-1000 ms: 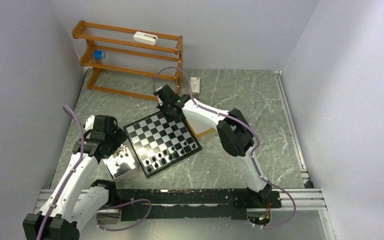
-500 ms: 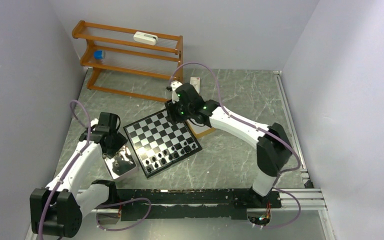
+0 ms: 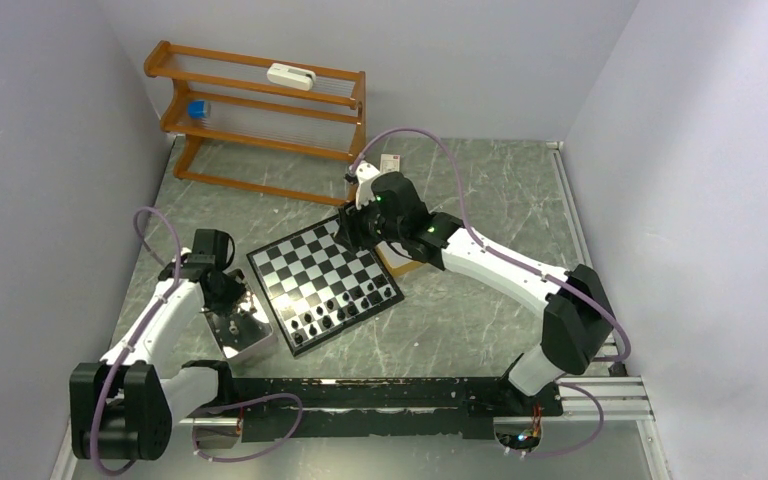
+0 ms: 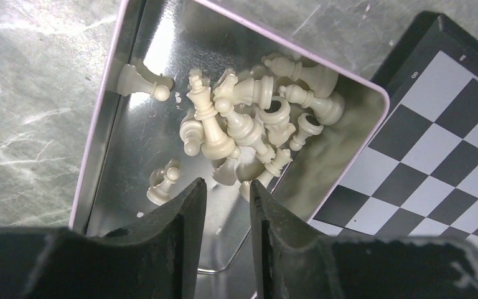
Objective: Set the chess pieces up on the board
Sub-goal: Pick up the chess piece from the storage box.
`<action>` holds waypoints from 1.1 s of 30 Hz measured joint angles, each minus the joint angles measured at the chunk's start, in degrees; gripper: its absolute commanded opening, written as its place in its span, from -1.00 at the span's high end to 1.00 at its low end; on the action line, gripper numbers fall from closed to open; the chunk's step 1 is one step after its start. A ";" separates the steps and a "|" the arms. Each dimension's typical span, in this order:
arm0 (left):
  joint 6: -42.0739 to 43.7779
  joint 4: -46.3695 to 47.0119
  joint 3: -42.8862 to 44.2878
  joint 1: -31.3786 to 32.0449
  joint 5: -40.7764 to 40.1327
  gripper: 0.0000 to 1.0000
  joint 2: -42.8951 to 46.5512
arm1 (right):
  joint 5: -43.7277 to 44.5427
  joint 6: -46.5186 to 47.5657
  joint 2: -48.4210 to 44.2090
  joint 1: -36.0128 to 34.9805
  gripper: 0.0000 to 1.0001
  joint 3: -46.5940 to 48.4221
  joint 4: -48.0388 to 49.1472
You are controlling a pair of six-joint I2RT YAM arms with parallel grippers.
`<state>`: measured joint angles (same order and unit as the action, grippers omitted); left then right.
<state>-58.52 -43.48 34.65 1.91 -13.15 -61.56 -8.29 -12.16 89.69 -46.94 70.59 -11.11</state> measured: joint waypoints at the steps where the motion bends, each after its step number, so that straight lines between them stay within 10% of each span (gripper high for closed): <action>1: 0.00 0.39 -0.31 -0.02 0.20 0.36 -0.22 | -0.04 0.11 -0.09 0.00 0.03 0.00 0.33; 33: 2.19 5.95 -1.75 -0.22 2.91 0.47 -7.74 | 0.15 0.55 -0.09 0.00 0.05 0.02 0.57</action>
<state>-56.34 -37.54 32.91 1.69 -10.24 -69.30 -8.14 -11.62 89.60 -46.94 70.61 -10.55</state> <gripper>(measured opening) 0.289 0.479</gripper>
